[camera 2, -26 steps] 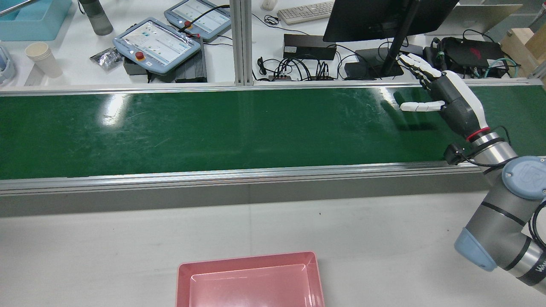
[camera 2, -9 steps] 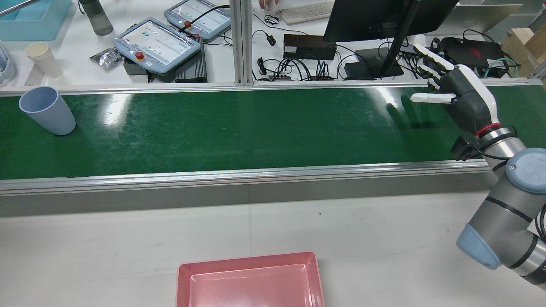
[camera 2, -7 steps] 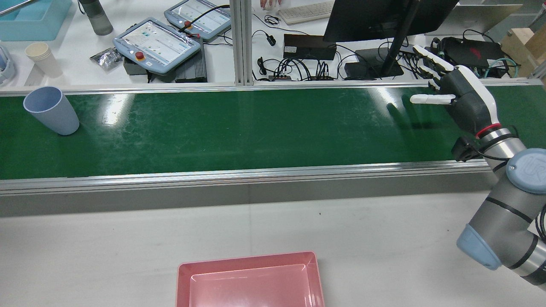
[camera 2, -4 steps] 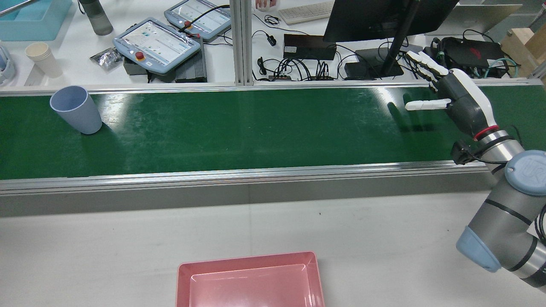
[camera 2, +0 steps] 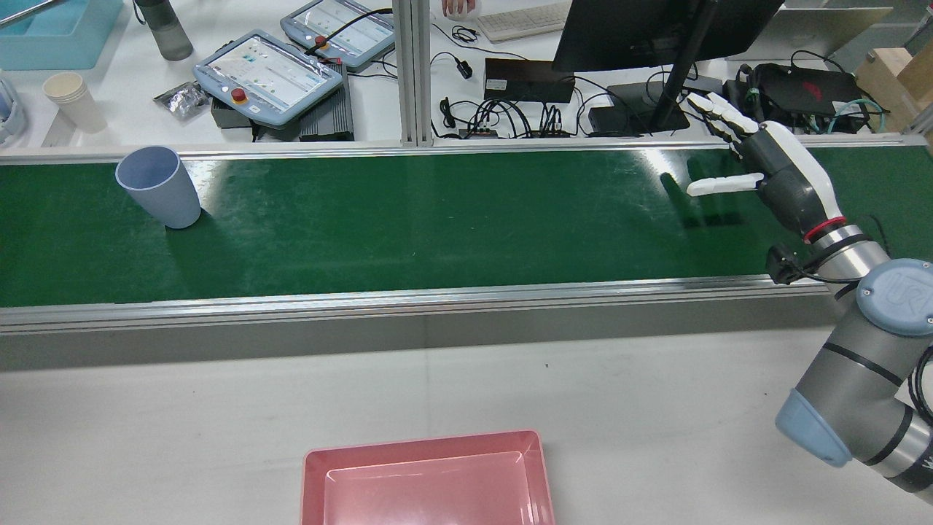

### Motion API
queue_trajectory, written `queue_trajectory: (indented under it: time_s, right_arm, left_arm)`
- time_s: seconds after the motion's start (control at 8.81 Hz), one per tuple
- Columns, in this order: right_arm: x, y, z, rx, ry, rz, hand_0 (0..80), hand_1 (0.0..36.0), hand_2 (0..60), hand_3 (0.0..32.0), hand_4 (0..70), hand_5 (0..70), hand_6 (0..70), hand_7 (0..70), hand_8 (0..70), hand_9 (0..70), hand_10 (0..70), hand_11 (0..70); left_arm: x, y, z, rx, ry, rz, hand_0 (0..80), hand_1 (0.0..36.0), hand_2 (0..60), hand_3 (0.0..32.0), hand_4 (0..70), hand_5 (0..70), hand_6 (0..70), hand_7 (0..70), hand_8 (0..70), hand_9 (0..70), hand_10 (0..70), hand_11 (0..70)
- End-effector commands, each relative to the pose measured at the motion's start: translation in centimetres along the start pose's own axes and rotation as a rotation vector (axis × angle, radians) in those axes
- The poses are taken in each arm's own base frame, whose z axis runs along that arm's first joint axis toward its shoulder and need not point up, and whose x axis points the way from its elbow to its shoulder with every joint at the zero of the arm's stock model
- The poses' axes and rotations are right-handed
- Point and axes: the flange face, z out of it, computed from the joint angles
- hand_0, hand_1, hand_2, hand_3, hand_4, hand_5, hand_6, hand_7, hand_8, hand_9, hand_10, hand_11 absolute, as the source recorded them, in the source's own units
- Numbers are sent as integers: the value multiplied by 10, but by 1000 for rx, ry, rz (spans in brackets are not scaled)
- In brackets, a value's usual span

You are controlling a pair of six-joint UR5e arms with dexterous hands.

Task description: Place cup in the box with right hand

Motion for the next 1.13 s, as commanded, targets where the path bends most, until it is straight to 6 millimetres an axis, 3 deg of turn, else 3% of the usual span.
queue_trajectory:
  time_s: [0.0,0.34,0.68,1.02]
  right_arm:
    - [4,1,1,2,2,-7,463,119,23,270,0,40,1,110,58,73,0,0]
    - [1,13,11,-14,-14,4,463,120,34,256,0,38,4,126,57,78,0,0]
    - [3,13,13,-11,-12,1,463,122,48,244,0,37,7,145,58,83,0,0]
    - [14,14,12,-12,8,-2,463,119,38,260,0,38,5,134,58,80,0,0]
  left_arm:
    - [0,0,0,0,0,0,0,0,0,0,0,0,0,0,0,0,0,0]
    - [0,0,0,0,0,0,0,0,0,0,0,0,0,0,0,0,0,0]
    - [0,0,0,0,-1,0,0,0,0,0,0,0,0,0,0,0,0,0]
    - [0,0,0,0,0,0,0,0,0,0,0,0,0,0,0,0,0,0]
